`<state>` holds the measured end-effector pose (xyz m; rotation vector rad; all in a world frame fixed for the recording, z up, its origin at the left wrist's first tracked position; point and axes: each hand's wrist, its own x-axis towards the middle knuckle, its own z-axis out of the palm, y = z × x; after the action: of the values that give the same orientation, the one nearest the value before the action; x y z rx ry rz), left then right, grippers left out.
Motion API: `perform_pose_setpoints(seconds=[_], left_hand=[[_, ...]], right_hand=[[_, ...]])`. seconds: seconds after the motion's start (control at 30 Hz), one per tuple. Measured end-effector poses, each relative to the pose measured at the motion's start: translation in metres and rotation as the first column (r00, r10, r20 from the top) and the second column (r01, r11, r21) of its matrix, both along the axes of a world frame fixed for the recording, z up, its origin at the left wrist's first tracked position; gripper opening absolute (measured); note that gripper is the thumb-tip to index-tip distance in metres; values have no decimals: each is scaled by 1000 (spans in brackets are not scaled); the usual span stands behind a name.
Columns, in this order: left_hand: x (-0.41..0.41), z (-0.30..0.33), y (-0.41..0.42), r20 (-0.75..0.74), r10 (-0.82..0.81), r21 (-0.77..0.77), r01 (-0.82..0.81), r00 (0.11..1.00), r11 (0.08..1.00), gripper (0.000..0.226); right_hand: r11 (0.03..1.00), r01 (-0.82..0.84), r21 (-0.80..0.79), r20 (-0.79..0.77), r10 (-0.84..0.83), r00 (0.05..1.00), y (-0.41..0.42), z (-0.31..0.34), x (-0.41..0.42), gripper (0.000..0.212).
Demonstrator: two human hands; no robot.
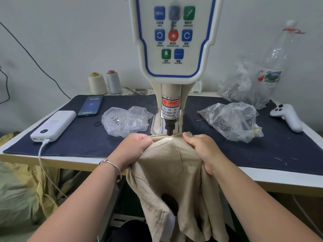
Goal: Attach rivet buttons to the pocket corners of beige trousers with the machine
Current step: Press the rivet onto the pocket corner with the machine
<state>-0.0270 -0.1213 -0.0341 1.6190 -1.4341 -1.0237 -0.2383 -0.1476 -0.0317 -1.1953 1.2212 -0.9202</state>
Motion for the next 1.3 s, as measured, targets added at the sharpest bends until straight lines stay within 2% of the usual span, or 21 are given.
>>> perform_pose_setpoints(seconds=[0.13, 0.27, 0.5, 0.63, 0.87, 0.93, 1.03, 1.1, 1.2, 1.3], left_hand=[[1, 0, -1, 5, -13, -2, 13, 1000, 1000, 31], [2, -1, -1, -9, -13, -8, 13, 1000, 1000, 33], [2, -3, -3, -18, -16, -7, 16, 1000, 1000, 42], [3, -3, -3, -36, -21, -10, 20, 999, 1000, 37], [2, -2, -2, -30, -16, -6, 16, 999, 1000, 26], [2, -1, -2, -39, -19, -6, 19, 999, 1000, 24], [2, -1, -2, -48, -19, -3, 18, 999, 1000, 26], [2, -2, -2, -39, -28, -5, 28, 999, 1000, 30], [0, 0, 0, -66, -30, -12, 30, 997, 999, 31], [-5, 8, 10, -141, -28, -21, 25, 990, 999, 25]], right_hand=[[1000, -10, 2, 1, 10, 1000, 0, 1, 0, 50], [1000, -2, -14, 7, 2, 1000, 1, 1, 0, 59], [1000, -12, -11, 3, 12, 1000, 0, -2, -1, 52], [1000, -11, -23, 16, 12, 1000, 1, 0, 0, 60], [1000, 7, 5, 14, -7, 1000, 2, 2, 0, 60], [1000, 9, 8, 13, -9, 1000, 2, 2, 1, 57], [1000, 4, 21, 17, -4, 1000, 4, 4, 2, 39], [1000, 6, 19, 31, -6, 999, 5, 5, 2, 44], [1000, 15, -19, 21, -14, 1000, 11, 9, 3, 39], [998, 50, -42, 103, -45, 994, 20, 18, 5, 36]])
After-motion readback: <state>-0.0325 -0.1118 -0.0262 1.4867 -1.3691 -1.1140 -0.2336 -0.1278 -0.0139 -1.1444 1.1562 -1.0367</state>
